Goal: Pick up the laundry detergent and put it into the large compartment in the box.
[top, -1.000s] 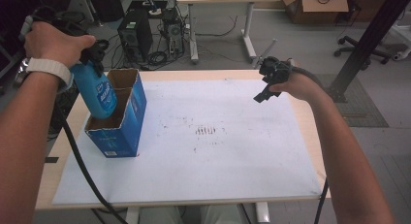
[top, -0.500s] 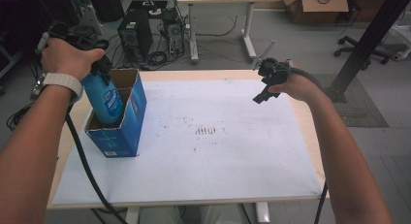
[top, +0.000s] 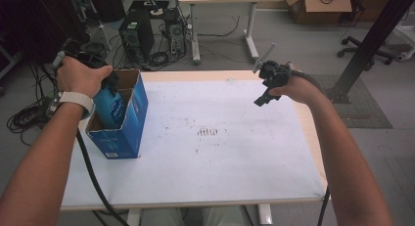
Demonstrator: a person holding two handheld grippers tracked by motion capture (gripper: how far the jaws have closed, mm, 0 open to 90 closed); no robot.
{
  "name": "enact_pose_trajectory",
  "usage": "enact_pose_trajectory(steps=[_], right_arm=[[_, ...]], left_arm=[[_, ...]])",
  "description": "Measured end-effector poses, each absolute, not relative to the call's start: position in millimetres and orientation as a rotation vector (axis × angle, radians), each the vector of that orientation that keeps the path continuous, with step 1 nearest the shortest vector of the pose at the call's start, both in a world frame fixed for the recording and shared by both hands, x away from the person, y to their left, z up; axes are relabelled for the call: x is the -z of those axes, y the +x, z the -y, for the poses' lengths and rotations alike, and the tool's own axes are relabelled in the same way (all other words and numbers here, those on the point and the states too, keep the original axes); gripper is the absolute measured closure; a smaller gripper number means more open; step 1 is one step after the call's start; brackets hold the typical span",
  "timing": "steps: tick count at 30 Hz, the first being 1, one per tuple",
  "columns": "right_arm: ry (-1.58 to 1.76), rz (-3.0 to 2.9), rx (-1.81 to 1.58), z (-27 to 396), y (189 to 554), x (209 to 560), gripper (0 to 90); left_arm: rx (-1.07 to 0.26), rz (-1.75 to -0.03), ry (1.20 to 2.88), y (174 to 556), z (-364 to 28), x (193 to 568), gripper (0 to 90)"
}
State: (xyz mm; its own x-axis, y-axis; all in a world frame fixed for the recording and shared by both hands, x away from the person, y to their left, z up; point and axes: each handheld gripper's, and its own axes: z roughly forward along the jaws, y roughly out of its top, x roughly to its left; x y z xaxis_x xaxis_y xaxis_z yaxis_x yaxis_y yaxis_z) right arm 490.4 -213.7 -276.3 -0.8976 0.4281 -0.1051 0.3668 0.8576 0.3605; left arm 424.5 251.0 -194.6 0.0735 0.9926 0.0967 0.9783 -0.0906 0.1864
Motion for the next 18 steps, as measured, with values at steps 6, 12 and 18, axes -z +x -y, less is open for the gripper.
enact_pose_trajectory(steps=[6,12,18], right_arm=[[0.626,-2.841,-0.516,217,491,274,9.6],[0.635,-2.842,-0.502,220,490,275,9.6],[0.637,-2.843,-0.508,221,490,276,9.6]], left_arm=[[-0.289,-2.071,2.253,428,-252,209,37.5],[-0.289,-2.070,2.252,429,-254,221,37.5],[-0.289,-2.078,2.250,430,-256,230,37.5]])
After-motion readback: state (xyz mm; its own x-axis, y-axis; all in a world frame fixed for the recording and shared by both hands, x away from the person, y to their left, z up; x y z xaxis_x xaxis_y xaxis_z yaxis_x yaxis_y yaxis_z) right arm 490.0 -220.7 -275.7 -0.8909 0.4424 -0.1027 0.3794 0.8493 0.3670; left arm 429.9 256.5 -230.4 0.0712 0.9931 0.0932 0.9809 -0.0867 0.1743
